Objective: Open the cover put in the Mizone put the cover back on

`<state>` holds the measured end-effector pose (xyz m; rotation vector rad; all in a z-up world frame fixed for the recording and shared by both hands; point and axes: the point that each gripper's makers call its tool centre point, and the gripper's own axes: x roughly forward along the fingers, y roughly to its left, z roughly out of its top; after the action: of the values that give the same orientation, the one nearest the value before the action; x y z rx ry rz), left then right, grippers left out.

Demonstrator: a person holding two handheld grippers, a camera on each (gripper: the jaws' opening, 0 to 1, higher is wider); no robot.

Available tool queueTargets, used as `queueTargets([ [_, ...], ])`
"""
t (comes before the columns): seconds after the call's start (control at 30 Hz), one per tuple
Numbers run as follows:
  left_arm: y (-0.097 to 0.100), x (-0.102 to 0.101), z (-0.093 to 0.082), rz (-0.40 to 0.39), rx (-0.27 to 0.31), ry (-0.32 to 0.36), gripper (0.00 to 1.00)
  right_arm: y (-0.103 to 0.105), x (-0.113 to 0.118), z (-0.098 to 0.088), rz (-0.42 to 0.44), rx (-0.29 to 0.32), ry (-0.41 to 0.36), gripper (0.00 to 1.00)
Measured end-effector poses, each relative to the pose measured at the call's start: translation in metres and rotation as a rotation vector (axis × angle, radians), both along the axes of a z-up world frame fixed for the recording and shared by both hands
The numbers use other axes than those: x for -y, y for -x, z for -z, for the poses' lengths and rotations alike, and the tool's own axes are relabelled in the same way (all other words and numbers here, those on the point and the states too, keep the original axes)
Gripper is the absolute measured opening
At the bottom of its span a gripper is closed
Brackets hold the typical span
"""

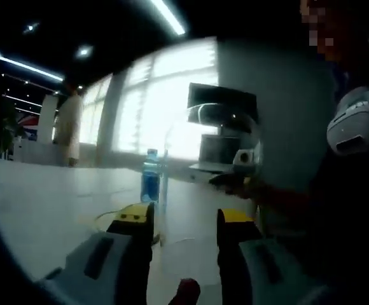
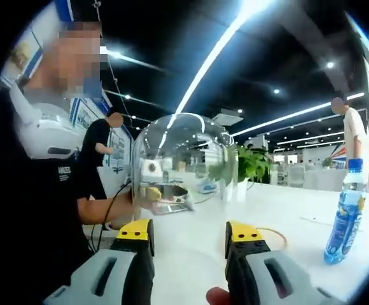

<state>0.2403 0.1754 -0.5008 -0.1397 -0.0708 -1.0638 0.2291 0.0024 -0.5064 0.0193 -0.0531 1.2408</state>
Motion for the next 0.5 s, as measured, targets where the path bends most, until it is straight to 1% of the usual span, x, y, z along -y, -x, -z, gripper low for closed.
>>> queueTargets([
  [0.1, -0.004, -0.003, -0.002, -0.013, -0.003, 0.008, 0.31, -0.005, 0.006, 0.000, 0.053, 0.011, -0.002, 0.34],
  [0.13, -0.006, -0.003, -0.003, -0.020, -0.002, 0.008, 0.31, -0.008, 0.009, 0.000, 0.078, 0.005, -0.003, 0.32],
  [0.17, -0.009, -0.004, -0.004, -0.031, 0.000, 0.009, 0.31, -0.013, 0.015, -0.001, 0.124, 0.008, -0.012, 0.29],
  [0.2, -0.011, -0.004, -0.005, -0.036, -0.001, 0.009, 0.31, -0.017, 0.018, -0.001, 0.156, 0.007, -0.012, 0.24],
  [0.23, -0.012, -0.003, -0.005, -0.039, 0.000, 0.006, 0.31, -0.019, 0.021, -0.003, 0.177, 0.003, -0.023, 0.22],
  [0.3, -0.014, -0.002, -0.005, -0.043, 0.007, -0.001, 0.31, -0.023, 0.027, -0.004, 0.216, -0.007, -0.036, 0.22],
  [0.4, -0.019, -0.003, -0.006, -0.060, 0.022, -0.011, 0.31, -0.029, 0.033, -0.006, 0.262, -0.040, -0.064, 0.23],
  [0.5, -0.024, -0.004, -0.008, -0.074, 0.025, -0.003, 0.31, -0.033, 0.040, -0.011, 0.307, -0.029, -0.091, 0.23],
])
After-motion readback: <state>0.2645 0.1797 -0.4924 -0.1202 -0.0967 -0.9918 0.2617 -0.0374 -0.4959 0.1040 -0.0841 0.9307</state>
